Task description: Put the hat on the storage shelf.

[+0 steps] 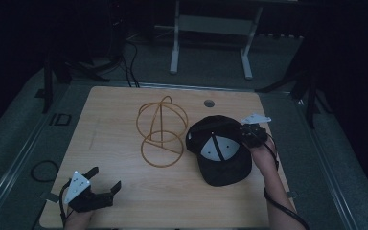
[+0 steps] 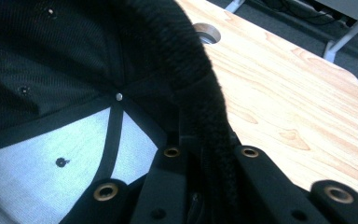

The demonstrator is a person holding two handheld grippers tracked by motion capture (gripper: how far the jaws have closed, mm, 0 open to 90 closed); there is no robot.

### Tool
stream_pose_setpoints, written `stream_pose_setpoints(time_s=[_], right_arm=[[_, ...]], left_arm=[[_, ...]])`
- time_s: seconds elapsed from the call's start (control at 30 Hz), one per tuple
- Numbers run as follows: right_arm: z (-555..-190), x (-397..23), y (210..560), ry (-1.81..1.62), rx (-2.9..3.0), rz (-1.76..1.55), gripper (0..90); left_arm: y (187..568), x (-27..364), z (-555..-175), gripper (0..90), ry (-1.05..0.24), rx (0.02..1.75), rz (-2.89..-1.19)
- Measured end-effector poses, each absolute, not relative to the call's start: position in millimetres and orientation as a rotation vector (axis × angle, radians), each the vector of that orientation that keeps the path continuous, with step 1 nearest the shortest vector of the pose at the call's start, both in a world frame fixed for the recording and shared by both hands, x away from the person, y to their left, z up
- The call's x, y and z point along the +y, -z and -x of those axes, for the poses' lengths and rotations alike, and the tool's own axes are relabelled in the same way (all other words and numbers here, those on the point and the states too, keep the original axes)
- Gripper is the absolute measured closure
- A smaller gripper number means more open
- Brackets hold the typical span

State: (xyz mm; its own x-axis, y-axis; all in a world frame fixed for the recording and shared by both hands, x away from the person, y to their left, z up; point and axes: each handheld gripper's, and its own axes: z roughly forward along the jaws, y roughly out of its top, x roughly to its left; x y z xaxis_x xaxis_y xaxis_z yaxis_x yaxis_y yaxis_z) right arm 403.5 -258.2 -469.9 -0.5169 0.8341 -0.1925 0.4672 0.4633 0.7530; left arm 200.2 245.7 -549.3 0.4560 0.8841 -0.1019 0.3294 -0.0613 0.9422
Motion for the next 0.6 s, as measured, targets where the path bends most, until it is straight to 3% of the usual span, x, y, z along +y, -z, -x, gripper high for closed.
stream_pose_setpoints(time_s=[0.6], right_arm=[[-383, -267, 434, -1.062, 2.079, -1.115, 88.4]], left_arm=[[548, 243, -199, 0.8, -0.631, 1.068, -1.622]])
